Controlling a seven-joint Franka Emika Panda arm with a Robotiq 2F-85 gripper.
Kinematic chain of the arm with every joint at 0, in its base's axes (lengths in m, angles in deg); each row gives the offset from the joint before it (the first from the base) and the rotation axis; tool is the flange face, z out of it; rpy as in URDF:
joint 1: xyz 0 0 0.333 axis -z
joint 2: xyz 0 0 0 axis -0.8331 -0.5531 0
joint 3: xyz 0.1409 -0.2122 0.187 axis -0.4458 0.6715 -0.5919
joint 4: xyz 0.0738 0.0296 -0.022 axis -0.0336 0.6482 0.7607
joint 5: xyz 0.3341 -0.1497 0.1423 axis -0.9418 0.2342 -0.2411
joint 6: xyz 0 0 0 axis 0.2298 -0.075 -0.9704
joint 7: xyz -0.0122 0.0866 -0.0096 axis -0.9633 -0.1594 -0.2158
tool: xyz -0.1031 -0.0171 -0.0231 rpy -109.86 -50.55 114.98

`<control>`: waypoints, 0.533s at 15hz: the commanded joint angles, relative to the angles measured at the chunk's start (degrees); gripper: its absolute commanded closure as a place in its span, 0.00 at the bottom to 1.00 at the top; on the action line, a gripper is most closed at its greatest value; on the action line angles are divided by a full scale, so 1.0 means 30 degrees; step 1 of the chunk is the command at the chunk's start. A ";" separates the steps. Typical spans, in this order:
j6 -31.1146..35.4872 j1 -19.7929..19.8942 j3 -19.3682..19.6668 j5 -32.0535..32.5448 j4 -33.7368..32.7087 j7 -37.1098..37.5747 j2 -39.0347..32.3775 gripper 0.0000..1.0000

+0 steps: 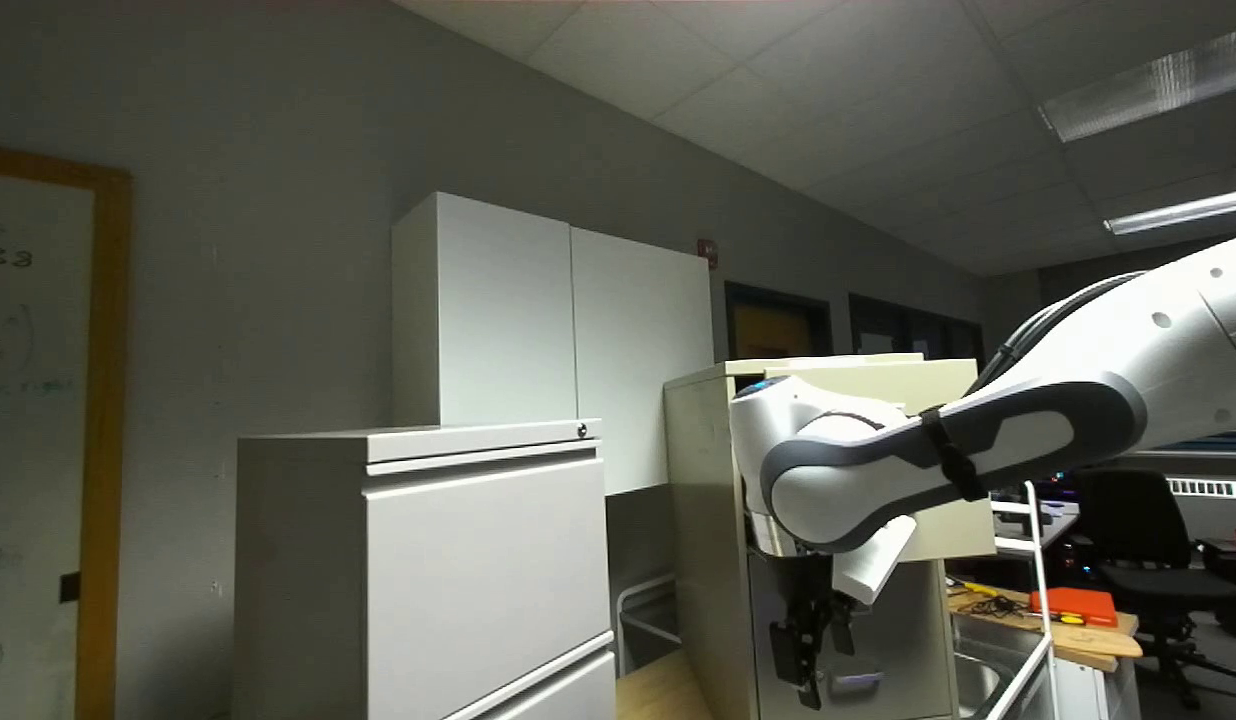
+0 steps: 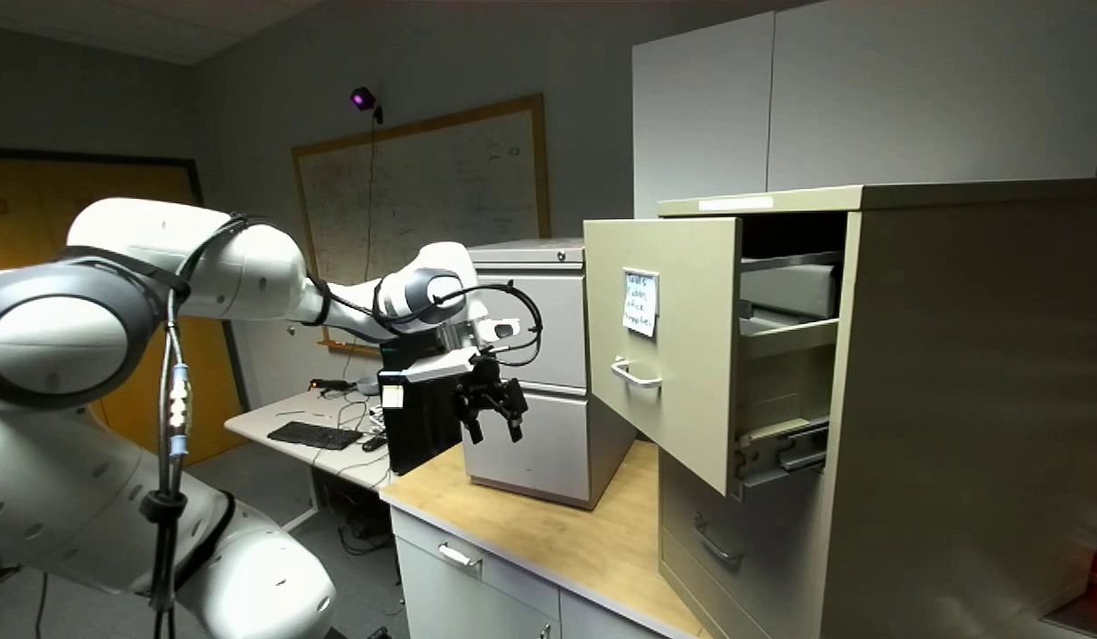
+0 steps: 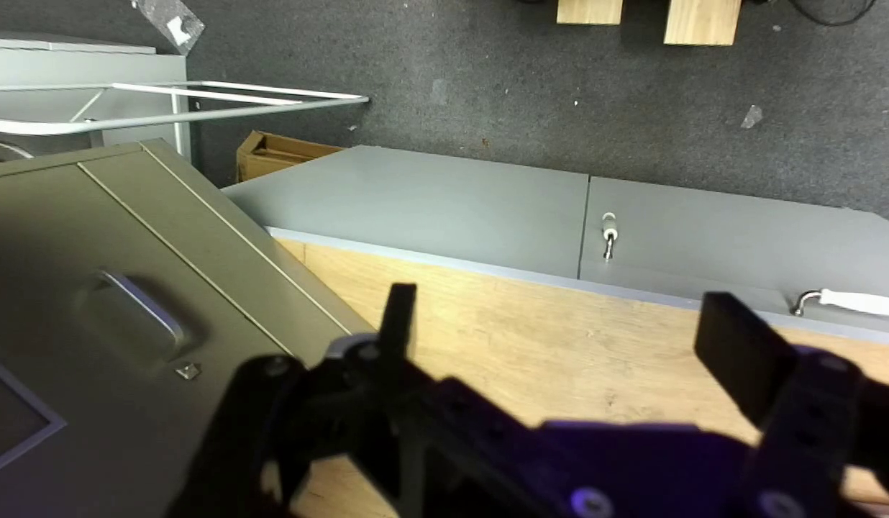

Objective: Close the top drawer of the right cabinet

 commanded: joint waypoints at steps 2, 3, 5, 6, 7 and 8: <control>-0.0101 -0.0423 0.0342 0.0187 -0.0052 0.0177 -0.0030 0.00; -0.0101 -0.0423 0.0342 0.0187 -0.0052 0.0177 -0.0030 0.00; -0.0012 -0.0360 0.0285 0.0201 -0.0023 0.0450 -0.0011 0.00; 0.0114 -0.0279 0.0176 0.0404 0.0037 0.0741 0.0025 0.00; 0.0209 -0.0260 0.0154 0.0460 0.0060 0.0923 0.0054 0.00; 0.0345 -0.0238 0.0074 0.0557 0.0052 0.1186 0.0148 0.00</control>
